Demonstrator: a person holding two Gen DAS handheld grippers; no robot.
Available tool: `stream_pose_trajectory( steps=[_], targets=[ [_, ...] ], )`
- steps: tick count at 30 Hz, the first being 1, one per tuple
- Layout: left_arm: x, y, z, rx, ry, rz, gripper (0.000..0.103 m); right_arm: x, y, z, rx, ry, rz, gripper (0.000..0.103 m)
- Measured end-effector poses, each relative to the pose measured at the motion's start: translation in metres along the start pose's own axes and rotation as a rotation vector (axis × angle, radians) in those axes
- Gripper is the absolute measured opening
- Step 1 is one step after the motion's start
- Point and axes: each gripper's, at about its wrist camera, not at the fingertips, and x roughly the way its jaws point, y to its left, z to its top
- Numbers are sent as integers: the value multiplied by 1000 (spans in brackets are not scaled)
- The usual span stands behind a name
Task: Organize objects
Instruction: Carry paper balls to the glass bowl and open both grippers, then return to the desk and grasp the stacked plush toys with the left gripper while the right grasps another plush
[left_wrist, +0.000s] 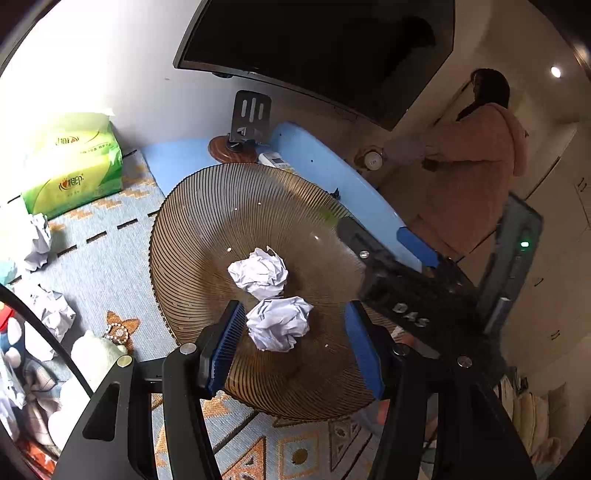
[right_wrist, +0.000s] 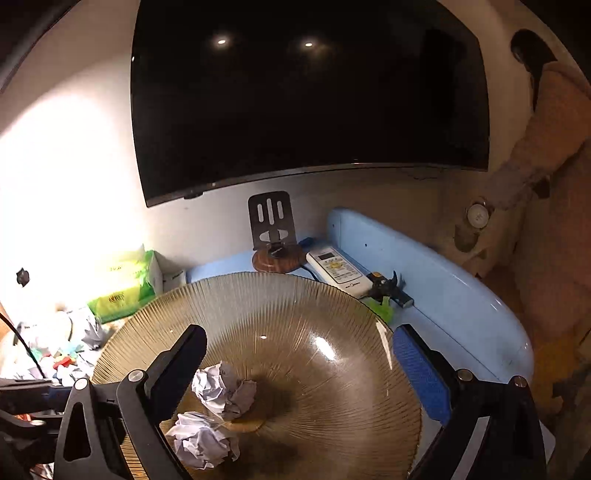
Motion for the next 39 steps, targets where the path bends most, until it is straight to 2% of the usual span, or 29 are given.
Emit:
stream_pose_trajectory(
  steps=[3, 5, 11, 14, 18, 20, 22, 24, 25, 26, 29, 30, 32, 34, 36, 38, 39],
  targets=[
    [-12, 0, -8, 1, -11, -25, 55, 4, 8, 1, -63, -6, -96, 100],
    [-23, 1, -15, 3, -19, -6, 55, -5, 5, 0, -80, -27, -140, 99],
    [-77, 7, -59, 46, -38, 30, 55, -46, -29, -21, -101, 29, -201, 100],
    [-107, 21, -89, 35, -40, 80, 55, -74, -59, -40, -54, 61, -213, 100],
    [-142, 38, -126, 20, -69, 190, 55, -101, -88, -52, 2, 50, -247, 100],
    [-159, 49, -141, 5, -89, 254, 55, -101, -88, -55, -42, 57, -270, 100],
    [-176, 66, -156, -33, -115, 295, 55, -96, -83, -57, -109, 78, -244, 100],
    [-195, 84, -167, -98, -140, 319, 56, -106, -77, -57, -133, 34, -235, 100],
    [-205, 93, -174, -133, -152, 335, 62, -115, -73, -57, -134, -6, -240, 100],
    [-215, 101, -181, -164, -166, 354, 73, -129, -66, -55, -138, -50, -255, 100],
    [-240, 119, -201, -230, -234, 385, 81, -166, -32, -40, -149, -109, -281, 101],
    [-245, 126, -205, -252, -248, 375, 81, -177, -19, -36, -143, -119, -238, 103],
    [-247, 136, -206, -288, -261, 361, 81, -194, 10, -34, -138, -126, -46, 103],
    [-242, 145, -200, -316, -264, 376, 81, -186, 48, -41, -175, -23, 186, 103],
    [-237, 159, -195, -371, -267, 400, 81, -169, 88, -54, -229, 98, 360, 103],
    [-236, 179, -187, -428, -288, 422, 81, -152, 119, -66, -258, 183, 448, 101],
    [-236, 189, -181, -443, -300, 437, 81, -143, 131, -68, -267, 214, 469, 96]
  ],
)
